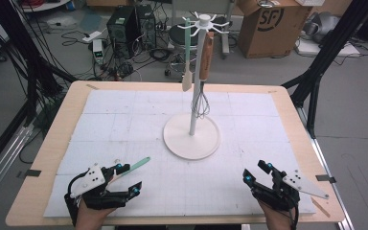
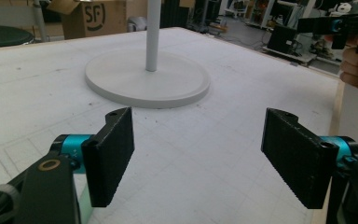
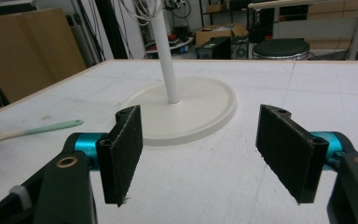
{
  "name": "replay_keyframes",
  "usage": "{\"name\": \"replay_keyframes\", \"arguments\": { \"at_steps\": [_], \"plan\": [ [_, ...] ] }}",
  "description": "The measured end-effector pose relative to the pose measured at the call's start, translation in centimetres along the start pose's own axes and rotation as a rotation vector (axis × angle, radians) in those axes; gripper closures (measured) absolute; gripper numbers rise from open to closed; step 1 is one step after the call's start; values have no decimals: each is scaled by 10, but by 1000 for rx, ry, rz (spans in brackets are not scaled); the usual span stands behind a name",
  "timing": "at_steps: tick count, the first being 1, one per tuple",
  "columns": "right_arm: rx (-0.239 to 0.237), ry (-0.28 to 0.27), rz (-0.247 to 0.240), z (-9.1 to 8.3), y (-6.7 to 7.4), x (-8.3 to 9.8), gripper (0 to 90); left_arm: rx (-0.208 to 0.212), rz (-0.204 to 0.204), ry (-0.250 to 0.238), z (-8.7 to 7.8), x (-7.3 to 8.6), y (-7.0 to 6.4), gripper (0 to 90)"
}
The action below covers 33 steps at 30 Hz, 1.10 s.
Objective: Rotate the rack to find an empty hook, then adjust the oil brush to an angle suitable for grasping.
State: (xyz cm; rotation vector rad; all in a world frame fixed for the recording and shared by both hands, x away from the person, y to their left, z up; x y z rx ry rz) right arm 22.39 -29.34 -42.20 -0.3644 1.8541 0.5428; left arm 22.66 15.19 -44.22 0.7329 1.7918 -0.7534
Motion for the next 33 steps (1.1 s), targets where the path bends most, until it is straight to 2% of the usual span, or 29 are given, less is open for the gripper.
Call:
{"name": "replay_keyframes", "arguments": {
  "at_steps": [2, 8, 13, 19, 24, 27, 28, 31, 33],
  "plan": [
    [6, -9, 2, -2, -2, 1, 308, 3, -6, -1, -1, 1, 1, 256],
    [1, -41, 7, -8, -5, 1, 305, 2, 39, 9, -5, 5, -4, 259],
    [-12, -34, 4, -9, -1, 4, 304, 10, 11, 4, -7, 5, -3, 234],
    [-24, -28, -7, -8, 5, 5, 304, 2, 27, 50, -13, 11, -4, 218],
    [-30, -19, -11, -5, 7, 7, 305, -10, 2, 72, -16, 10, -1, 201],
    [-21, -36, -13, -8, 7, 5, 320, -73, -4, 118, -15, 10, 3, 333],
    [-18, -45, -10, -9, 5, 4, 321, -66, -7, 119, -16, 9, 4, 346],
    [-10, -64, 17, -12, 0, 3, 322, -34, -17, 117, -18, 8, 5, 486],
    [-3, -71, 16, -13, -2, 3, 325, -24, -19, 130, -18, 7, 6, 566]
  ]
}}
Point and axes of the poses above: each handheld gripper's, and its own axes: z roughly forward along the jaws, x roughly out of its underside, y roughly to its left, the point moved 4 cm from there along z, roughly forward along the jaws, and after that the axes turned 4 degrees about y, right-handed, at the moved point
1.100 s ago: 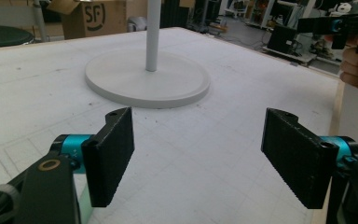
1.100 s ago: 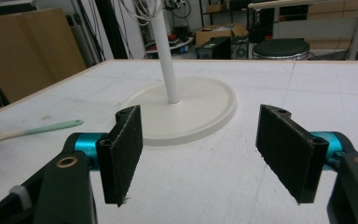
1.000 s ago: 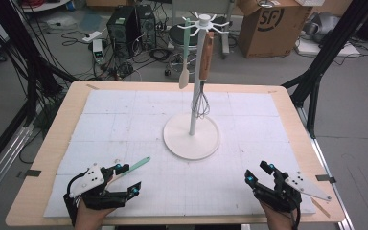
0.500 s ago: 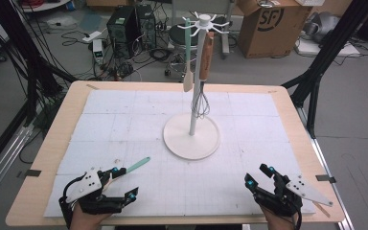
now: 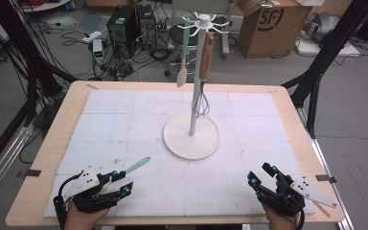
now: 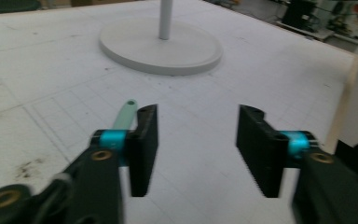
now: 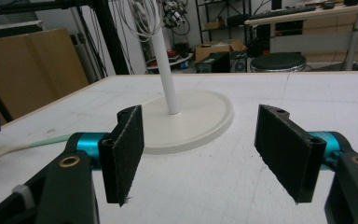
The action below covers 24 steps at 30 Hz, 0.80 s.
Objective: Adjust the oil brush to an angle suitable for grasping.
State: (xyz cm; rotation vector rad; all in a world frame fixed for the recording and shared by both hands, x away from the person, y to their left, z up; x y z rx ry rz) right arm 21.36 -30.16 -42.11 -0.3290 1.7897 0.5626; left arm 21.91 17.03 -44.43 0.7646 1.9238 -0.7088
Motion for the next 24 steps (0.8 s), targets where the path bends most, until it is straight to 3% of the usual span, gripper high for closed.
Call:
{"name": "replay_keyframes", "arguments": {
  "at_steps": [6, 9, 14, 19, 24],
  "plan": [
    [6, -18, 1, -3, 0, -2, 330, 18, 0, 75, 1, 0, 8, 806],
    [6, -20, 4, -4, -1, -2, 335, 16, -12, 142, 2, 3, 18, 892],
    [7, -20, 4, -3, -1, -2, 335, 15, -31, 222, 7, 9, 34, 898],
    [11, -16, 7, -2, -1, -1, 336, 68, -51, 266, 17, 6, 39, 899],
    [8, -10, 9, -2, 0, -1, 335, 67, -21, 304, 29, 7, 40, 899]
  ]
}}
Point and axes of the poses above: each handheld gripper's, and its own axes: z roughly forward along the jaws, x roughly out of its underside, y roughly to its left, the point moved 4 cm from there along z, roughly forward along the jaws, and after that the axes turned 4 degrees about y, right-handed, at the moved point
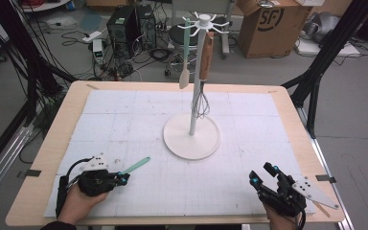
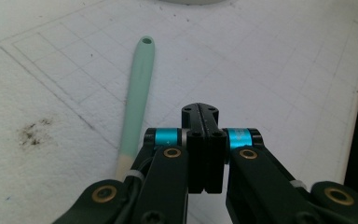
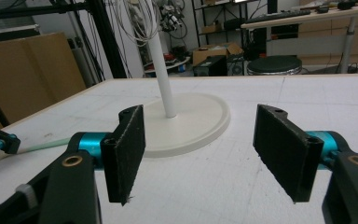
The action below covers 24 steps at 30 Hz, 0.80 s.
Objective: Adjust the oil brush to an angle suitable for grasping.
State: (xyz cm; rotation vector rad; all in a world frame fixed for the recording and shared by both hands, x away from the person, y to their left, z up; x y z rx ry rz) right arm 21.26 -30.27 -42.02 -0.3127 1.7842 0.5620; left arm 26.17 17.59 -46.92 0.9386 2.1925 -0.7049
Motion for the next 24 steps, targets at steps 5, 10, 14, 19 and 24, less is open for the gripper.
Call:
{"name": "replay_keyframes", "arguments": {
  "at_steps": [5, 10, 14, 19, 24],
  "plan": [
    [0, -1, -5, 0, 0, 0, 336, -12, 11, 21, 4, 1, 6, 900],
    [0, -2, -7, 0, 0, 0, 336, -36, 33, 62, 11, 3, 8, 900],
    [-2, 2, -4, 0, 1, 1, 336, -43, 26, 55, 11, 2, 11, 900],
    [-6, 9, -8, 2, 3, 2, 336, -56, 25, 67, 12, -1, 15, 900],
    [-12, 20, -11, 4, 5, 4, 338, -67, 25, 74, 12, -3, 18, 900]
  ]
}}
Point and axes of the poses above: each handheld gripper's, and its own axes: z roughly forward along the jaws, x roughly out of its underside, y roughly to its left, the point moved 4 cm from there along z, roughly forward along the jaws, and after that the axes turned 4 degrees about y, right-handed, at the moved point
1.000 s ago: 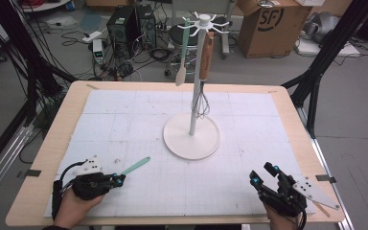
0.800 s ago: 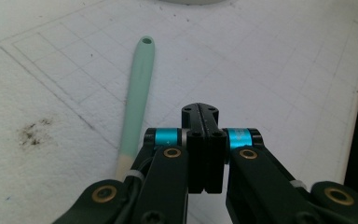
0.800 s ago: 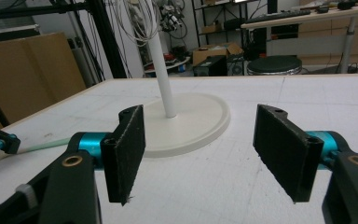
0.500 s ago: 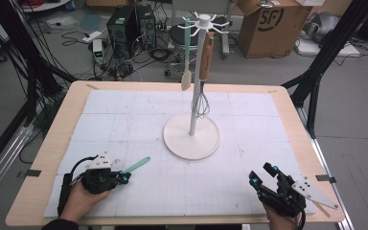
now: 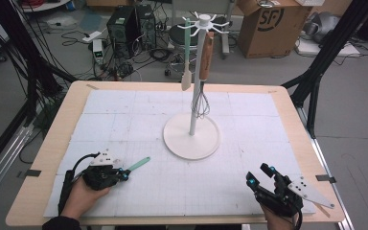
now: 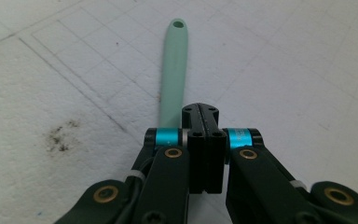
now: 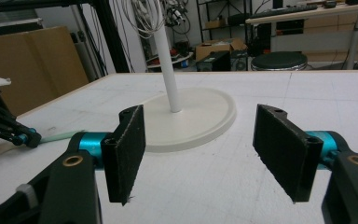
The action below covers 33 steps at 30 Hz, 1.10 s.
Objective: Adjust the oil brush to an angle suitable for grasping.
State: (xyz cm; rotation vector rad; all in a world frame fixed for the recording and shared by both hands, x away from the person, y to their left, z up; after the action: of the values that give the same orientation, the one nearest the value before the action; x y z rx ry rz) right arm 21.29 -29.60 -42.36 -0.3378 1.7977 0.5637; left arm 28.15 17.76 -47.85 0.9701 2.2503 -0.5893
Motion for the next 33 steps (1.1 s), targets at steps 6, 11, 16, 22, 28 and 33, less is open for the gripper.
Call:
{"name": "replay_keyframes", "arguments": {
  "at_steps": [6, 11, 16, 22, 28, 33],
  "plan": [
    [2, -2, -2, -1, 0, 0, 338, -17, 17, 20, 0, -3, 6, 900],
    [3, 2, -5, 0, 0, 0, 338, -19, 12, 22, 0, -4, 8, 900],
    [5, 4, -3, 0, 0, 1, 338, 1, 18, 19, -4, 1, 0, 900],
    [5, 9, -7, 2, 0, 2, 338, 22, -16, -21, -15, 17, 1, 900],
    [8, 12, -7, 4, 3, 2, 338, 3, -10, 0, -26, 25, 6, 900],
    [9, 20, -9, 6, 3, 3, 338, -20, 15, 1, -32, 27, 8, 900]
  ]
}}
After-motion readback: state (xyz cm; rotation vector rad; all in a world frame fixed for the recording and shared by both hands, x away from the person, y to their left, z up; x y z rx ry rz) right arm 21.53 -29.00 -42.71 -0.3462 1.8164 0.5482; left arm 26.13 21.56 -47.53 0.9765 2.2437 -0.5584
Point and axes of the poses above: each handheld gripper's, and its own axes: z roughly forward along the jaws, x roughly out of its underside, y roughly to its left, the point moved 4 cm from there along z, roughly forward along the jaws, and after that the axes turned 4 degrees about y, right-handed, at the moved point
